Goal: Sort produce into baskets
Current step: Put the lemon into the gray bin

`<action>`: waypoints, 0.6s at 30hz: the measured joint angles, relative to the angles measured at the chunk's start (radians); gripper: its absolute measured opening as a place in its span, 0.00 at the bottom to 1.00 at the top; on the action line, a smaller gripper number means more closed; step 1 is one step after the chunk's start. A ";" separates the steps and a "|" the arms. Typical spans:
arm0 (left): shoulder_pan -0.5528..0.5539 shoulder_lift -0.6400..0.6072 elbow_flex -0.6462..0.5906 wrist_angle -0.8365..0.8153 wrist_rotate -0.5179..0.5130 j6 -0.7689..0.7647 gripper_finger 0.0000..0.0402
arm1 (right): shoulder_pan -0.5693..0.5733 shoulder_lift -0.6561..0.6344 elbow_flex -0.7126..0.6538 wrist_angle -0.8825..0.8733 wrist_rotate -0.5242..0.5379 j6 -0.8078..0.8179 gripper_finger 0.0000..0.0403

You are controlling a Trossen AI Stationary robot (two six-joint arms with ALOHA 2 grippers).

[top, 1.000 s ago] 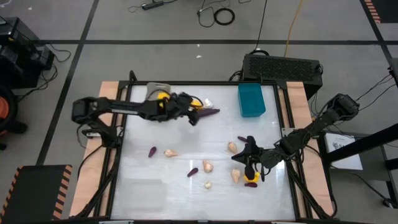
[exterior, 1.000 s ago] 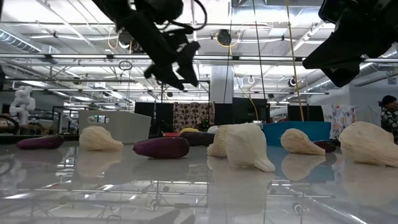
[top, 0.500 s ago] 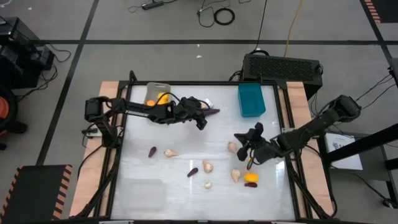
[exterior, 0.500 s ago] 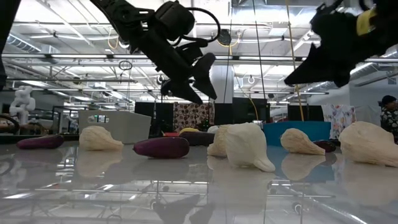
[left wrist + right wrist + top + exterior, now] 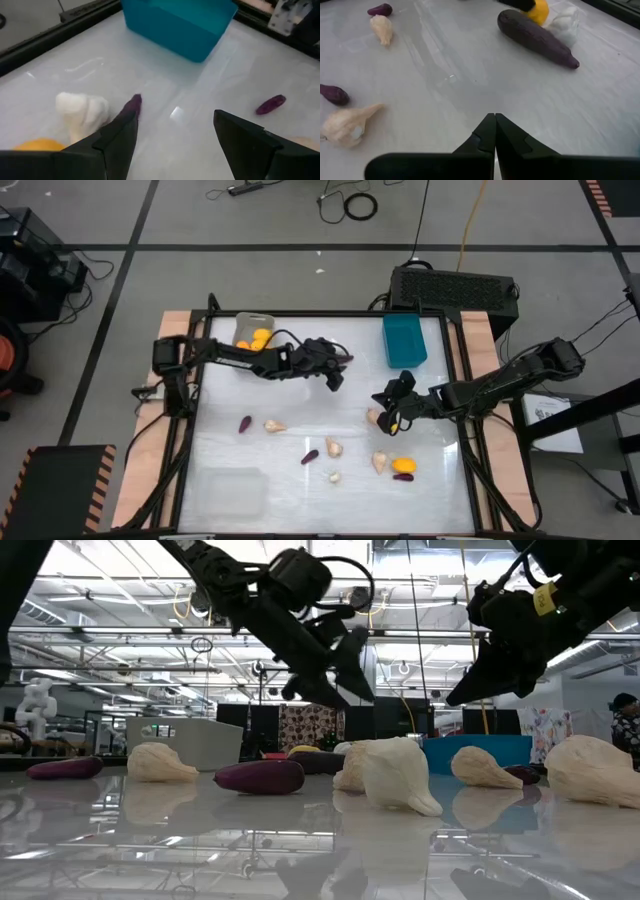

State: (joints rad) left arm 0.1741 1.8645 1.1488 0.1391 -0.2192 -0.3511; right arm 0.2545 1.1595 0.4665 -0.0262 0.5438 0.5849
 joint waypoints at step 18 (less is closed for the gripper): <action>0.152 0.123 0.129 -0.315 -0.201 -0.109 0.67 | 0.009 0.000 -0.049 -0.003 -0.075 -0.002 0.00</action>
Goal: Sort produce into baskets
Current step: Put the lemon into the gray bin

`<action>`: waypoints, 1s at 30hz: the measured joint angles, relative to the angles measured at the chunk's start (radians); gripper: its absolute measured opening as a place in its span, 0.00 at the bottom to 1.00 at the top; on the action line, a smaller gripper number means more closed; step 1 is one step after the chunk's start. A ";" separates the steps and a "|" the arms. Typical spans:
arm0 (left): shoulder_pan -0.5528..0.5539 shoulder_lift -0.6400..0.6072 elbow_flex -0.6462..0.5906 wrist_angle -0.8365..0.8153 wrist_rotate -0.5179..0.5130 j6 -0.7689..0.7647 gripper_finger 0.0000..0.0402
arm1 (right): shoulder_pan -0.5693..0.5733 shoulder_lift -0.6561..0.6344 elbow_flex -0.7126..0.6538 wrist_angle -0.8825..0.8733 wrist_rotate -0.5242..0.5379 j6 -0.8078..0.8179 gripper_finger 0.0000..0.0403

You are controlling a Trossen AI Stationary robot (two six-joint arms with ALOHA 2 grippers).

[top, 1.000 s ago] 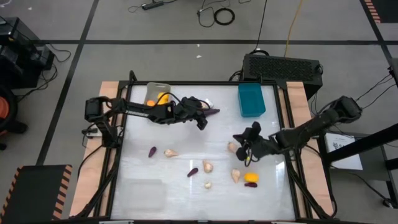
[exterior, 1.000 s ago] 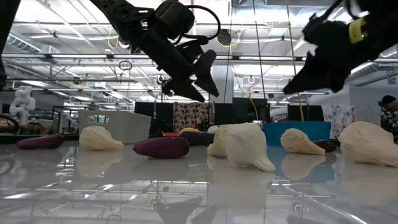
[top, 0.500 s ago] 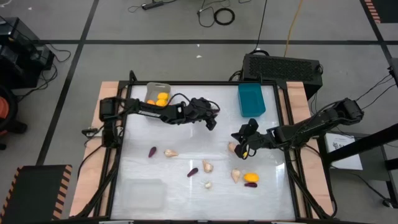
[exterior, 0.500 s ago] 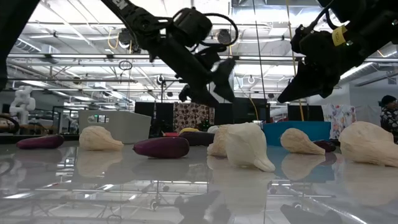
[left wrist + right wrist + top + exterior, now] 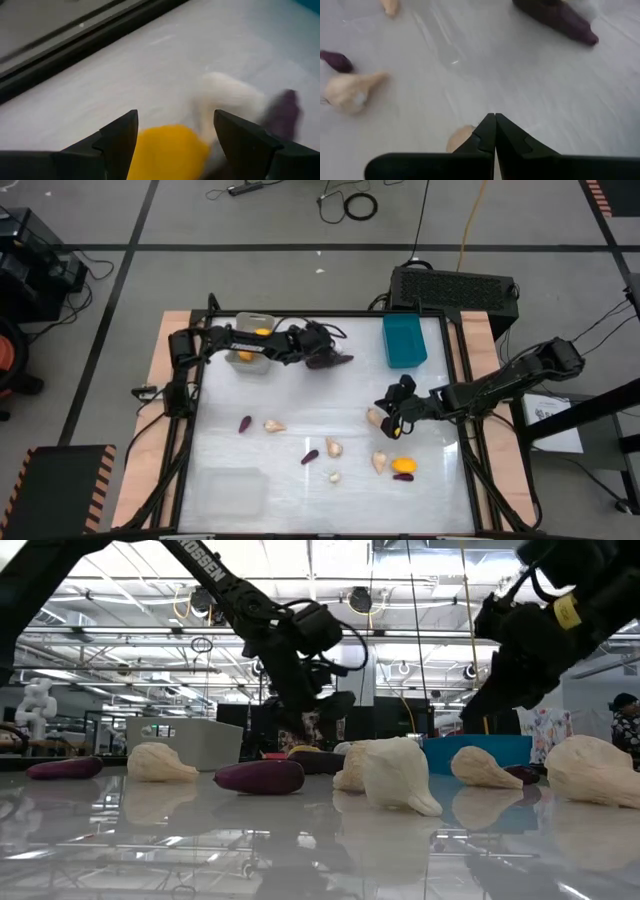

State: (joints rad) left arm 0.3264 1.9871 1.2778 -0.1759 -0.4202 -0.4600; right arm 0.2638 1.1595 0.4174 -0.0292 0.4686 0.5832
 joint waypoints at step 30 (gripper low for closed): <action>0.050 -0.001 -0.002 -0.132 0.187 0.092 0.61 | 0.000 0.000 -0.022 0.010 -0.003 0.039 0.00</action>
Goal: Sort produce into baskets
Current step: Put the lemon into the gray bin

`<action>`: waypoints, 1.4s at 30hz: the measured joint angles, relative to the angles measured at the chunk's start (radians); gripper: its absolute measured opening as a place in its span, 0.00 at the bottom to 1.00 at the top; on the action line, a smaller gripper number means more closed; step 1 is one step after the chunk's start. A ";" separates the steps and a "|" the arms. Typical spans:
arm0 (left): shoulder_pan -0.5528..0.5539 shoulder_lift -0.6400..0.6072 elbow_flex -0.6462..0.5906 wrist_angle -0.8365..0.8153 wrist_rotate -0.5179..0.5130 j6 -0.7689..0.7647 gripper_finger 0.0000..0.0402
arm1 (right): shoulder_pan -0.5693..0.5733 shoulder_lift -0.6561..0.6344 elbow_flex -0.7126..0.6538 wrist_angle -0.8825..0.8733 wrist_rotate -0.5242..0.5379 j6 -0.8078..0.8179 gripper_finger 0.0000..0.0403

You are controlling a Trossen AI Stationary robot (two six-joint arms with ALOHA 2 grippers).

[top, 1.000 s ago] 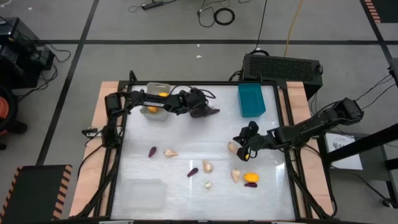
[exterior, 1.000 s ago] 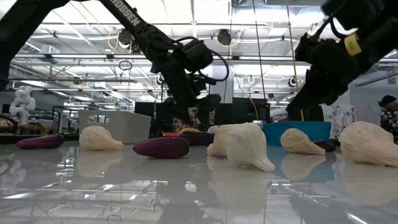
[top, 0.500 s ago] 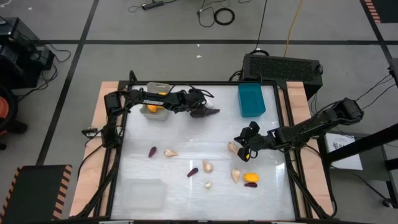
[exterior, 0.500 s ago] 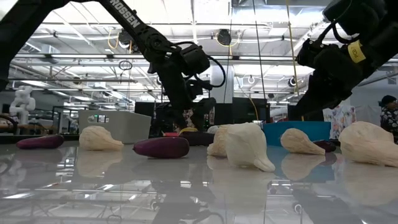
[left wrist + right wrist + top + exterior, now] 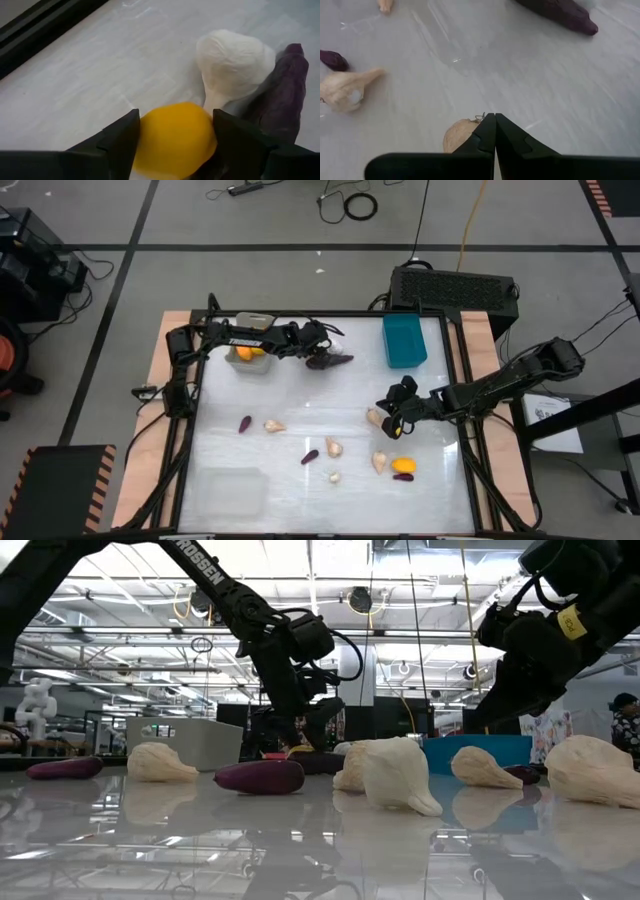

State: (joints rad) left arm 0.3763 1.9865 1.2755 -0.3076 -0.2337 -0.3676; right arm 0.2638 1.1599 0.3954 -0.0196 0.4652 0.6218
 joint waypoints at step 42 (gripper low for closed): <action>-0.007 -0.145 -0.004 -0.110 0.043 0.373 0.55 | 0.072 0.000 0.000 0.039 -0.048 0.046 0.00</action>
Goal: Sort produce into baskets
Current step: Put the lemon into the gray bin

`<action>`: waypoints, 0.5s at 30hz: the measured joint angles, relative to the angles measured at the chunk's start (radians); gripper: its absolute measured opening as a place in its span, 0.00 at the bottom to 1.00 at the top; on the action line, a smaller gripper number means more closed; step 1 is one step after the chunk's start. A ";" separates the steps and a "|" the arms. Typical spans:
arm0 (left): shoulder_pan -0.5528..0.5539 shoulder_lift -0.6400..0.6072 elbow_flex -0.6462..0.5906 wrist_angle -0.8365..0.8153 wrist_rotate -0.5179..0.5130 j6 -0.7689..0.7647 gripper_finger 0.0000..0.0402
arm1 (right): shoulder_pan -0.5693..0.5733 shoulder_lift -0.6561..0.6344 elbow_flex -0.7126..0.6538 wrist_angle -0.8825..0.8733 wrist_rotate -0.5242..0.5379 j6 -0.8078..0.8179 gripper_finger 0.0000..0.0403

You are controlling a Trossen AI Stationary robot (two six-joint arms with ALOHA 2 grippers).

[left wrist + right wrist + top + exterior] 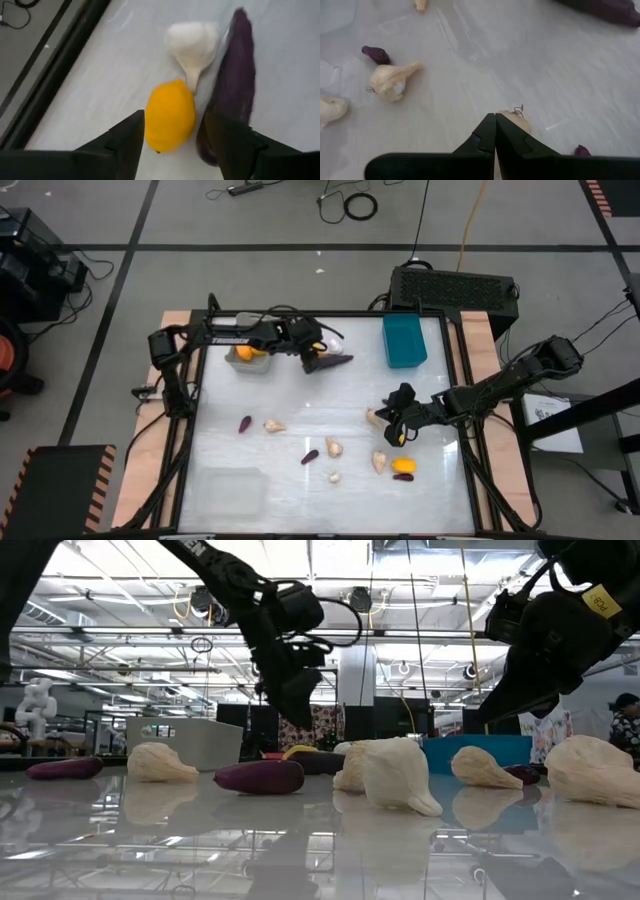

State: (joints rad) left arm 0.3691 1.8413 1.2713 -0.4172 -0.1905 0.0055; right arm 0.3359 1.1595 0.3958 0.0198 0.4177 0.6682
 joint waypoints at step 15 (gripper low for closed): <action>-0.025 0.029 0.001 0.041 -0.006 0.134 0.59 | 0.000 0.000 0.000 -0.003 -0.002 -0.008 0.00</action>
State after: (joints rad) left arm 0.3440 1.8702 1.2724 -0.3758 -0.1964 0.1390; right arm 0.3359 1.1595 0.3958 0.0166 0.4158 0.6598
